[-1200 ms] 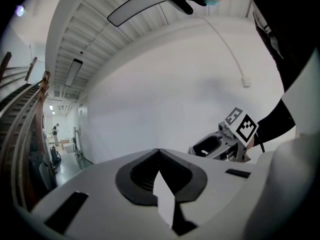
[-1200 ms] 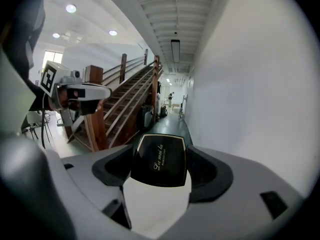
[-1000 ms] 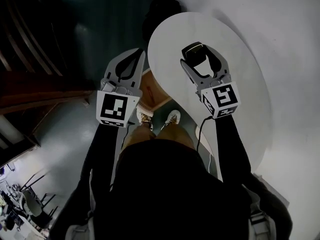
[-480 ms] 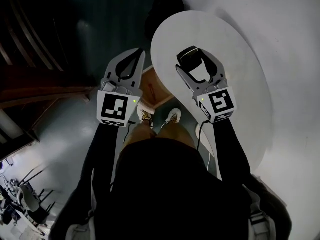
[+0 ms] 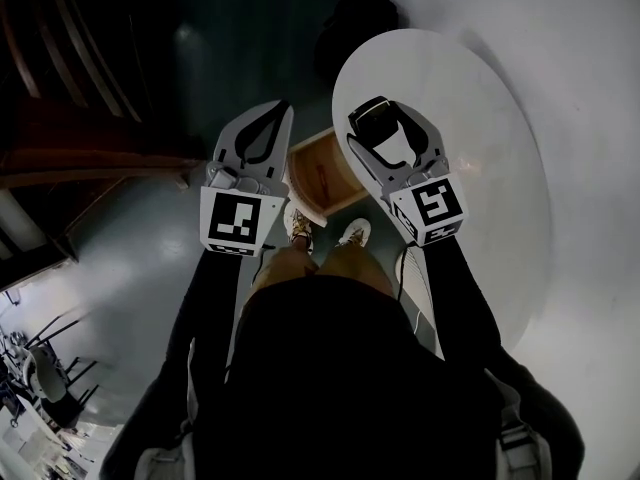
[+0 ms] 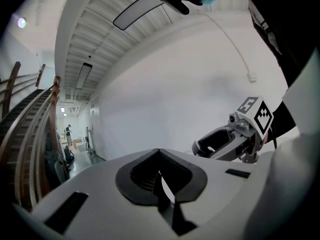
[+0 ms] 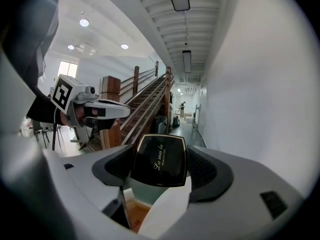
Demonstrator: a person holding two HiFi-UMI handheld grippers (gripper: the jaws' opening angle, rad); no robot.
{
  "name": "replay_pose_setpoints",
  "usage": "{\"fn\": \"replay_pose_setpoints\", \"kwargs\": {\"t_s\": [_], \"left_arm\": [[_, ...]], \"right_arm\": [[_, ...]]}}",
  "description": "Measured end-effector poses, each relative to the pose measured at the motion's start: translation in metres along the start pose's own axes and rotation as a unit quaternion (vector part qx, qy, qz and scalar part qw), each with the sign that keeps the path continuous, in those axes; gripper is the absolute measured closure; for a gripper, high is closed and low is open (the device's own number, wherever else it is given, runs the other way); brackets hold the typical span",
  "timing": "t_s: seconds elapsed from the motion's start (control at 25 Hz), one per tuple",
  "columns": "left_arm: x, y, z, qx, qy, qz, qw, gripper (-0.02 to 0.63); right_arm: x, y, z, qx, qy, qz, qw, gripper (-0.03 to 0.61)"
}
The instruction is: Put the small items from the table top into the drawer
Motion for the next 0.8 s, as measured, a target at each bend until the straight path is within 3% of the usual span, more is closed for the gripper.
{"fn": "replay_pose_setpoints", "kwargs": {"t_s": [0.2, 0.64, 0.8], "left_arm": [[0.008, -0.009, 0.027, 0.020, 0.004, 0.004, 0.9998, 0.600], [0.026, -0.046, 0.030, 0.029, -0.010, 0.025, 0.9992, 0.600], [0.036, -0.052, 0.035, 0.027, -0.005, 0.026, 0.9993, 0.600]], "right_arm": [[-0.041, -0.022, 0.041, -0.018, 0.035, 0.046, 0.998, 0.225], [-0.095, -0.140, 0.123, -0.068, 0.102, 0.165, 0.979, 0.225], [-0.101, -0.182, 0.131, -0.098, 0.088, 0.204, 0.970, 0.224]]}}
Point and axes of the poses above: the fingertips, and each gripper's own axes: x backward along the fingers, z to its left, y out of its top, the point moved 3 cm from there along x, backward along the fingers, and after that the axes turned 3 degrees about -y, right-handed, at the moved point
